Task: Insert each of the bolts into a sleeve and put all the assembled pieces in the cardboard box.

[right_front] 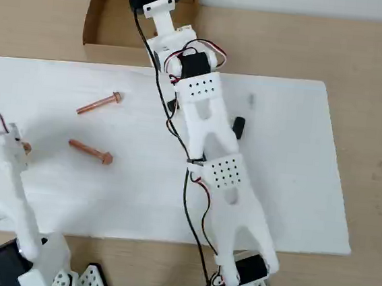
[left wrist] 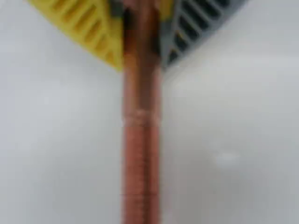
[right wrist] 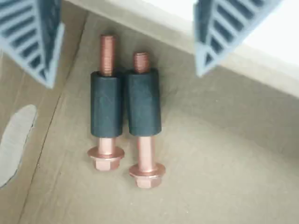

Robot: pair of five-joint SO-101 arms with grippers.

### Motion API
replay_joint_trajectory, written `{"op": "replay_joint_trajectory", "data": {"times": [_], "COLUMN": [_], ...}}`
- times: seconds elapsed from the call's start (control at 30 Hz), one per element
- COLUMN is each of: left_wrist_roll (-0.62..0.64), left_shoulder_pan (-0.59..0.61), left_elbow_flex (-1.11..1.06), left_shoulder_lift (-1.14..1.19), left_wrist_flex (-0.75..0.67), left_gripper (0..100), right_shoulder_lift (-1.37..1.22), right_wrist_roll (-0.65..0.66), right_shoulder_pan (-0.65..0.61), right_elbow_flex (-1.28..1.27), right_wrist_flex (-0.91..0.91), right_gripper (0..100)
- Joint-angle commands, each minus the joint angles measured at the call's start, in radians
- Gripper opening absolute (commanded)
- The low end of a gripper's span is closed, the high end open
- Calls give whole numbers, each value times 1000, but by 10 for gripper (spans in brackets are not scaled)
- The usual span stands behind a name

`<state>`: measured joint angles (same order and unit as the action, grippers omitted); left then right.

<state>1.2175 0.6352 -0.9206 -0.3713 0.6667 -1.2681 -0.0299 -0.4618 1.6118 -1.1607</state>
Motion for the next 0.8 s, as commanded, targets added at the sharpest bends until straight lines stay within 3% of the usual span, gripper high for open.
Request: {"op": "replay_joint_trajectory", "data": {"times": [0.0, 0.23, 0.47, 0.57, 0.77], "left_wrist_roll": [-23, -37, -32, -40, -275], "left_shoulder_pan": [-26, -26, -28, -28, -64], "left_elbow_flex": [3, 2, 2, 2, 57], "left_shoulder_lift": [-33, -30, -30, -35, -51], "left_wrist_flex": [-15, -18, -17, -15, 6], "left_gripper": [10, 18, 226, 245, 243], "right_shoulder_lift": [22, 21, 24, 24, 24], "right_wrist_roll": [3, 3, 3, 3, 3], "right_shoulder_pan": [-18, -16, -16, -16, -16], "right_elbow_flex": [53, 53, 53, 53, 53], "right_wrist_flex": [-3, -3, -3, -3, -3], "right_gripper": [235, 235, 235, 235, 235]}}
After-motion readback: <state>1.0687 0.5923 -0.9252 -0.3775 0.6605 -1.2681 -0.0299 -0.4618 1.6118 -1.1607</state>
